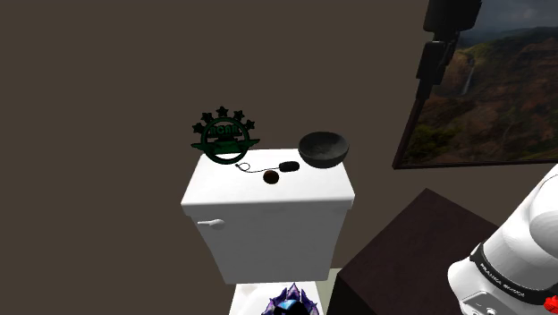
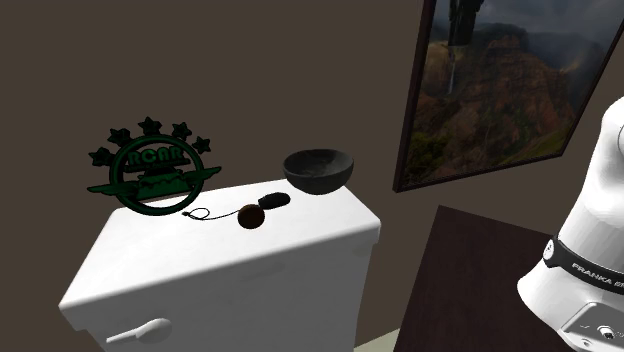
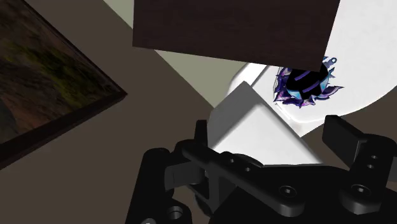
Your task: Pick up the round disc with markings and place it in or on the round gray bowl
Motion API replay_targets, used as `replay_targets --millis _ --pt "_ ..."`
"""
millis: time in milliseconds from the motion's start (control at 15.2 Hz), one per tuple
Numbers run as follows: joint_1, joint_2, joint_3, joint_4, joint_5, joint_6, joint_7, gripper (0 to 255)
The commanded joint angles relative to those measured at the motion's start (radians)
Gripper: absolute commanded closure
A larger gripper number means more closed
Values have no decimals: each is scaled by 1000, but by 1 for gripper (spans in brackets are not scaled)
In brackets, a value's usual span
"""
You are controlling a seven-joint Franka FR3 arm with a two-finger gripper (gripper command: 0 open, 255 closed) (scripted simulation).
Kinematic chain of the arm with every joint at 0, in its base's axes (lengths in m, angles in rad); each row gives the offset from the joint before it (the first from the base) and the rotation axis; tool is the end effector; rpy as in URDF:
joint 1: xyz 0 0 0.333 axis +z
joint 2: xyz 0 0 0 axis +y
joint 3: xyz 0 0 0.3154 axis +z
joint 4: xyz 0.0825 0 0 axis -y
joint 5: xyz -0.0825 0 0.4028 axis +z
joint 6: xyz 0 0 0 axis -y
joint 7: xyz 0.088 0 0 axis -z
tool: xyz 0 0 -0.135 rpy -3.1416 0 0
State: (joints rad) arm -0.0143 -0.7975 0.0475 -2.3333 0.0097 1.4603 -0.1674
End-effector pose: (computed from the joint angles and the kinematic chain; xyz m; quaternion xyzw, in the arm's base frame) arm 0.3091 0.0152 0.5673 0.9949 0.0926 -0.0388 0.0093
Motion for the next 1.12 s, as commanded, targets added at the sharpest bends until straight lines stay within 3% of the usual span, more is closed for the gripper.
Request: replay_targets --millis 0,528,1056 --pt "0 0 0 0 0 0 0 0" --pt "14 153 109 -68 101 237 163 0" --pt "20 388 214 -44 156 474 316 0"
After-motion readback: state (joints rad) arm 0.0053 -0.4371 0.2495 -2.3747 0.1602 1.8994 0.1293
